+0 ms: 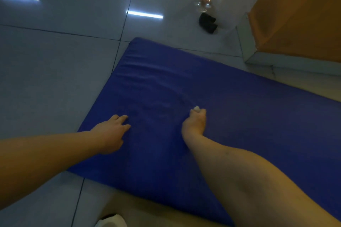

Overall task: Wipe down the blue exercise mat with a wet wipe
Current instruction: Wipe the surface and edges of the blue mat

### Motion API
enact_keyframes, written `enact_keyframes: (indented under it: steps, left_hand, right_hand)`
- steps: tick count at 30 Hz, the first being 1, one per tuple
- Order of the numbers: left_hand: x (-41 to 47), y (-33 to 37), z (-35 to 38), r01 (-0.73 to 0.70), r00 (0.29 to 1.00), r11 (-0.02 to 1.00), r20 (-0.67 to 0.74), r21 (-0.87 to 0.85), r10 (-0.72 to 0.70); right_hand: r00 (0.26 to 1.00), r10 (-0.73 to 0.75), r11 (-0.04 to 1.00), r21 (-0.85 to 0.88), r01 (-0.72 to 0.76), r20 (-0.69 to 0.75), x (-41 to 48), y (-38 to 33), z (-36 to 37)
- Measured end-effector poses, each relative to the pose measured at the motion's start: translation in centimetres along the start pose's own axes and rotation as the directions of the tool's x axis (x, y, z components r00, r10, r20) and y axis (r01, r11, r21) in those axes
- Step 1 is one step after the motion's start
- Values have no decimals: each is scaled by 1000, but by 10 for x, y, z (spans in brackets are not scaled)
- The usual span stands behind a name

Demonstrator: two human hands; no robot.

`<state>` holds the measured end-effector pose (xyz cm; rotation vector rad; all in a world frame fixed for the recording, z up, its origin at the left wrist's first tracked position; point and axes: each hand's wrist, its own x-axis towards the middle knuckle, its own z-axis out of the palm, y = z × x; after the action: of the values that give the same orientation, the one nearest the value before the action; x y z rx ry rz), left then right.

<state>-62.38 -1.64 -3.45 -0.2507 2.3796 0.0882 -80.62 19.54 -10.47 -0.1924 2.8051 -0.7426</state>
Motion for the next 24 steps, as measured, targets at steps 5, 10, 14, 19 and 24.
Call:
enact_keyframes:
  steps: [5,10,14,19,24]
  left_hand:
    - [-24,6,15,-6,997,1000,83,4,6]
    - [-42,12,26,-25,989,1000,147,9,24]
    - [-47,18,24,-42,983,999,179,-15,44]
    - [-42,17,20,-40,980,999,196,-25,44]
    - [-44,9,22,-67,978,997,193,-36,72]
  right_hand:
    - [914,-325,945,50,323,242,-59,-91,68]
    - [851,-413,886,-74,458,324,-53,-72,43]
    - [936,-307,934,-133,331,173,-29,13,-14]
    - [995,94,995,45,-93,-31,-29,59,-41]
    - [995,90,965,242,-96,36,-64,-9,9]
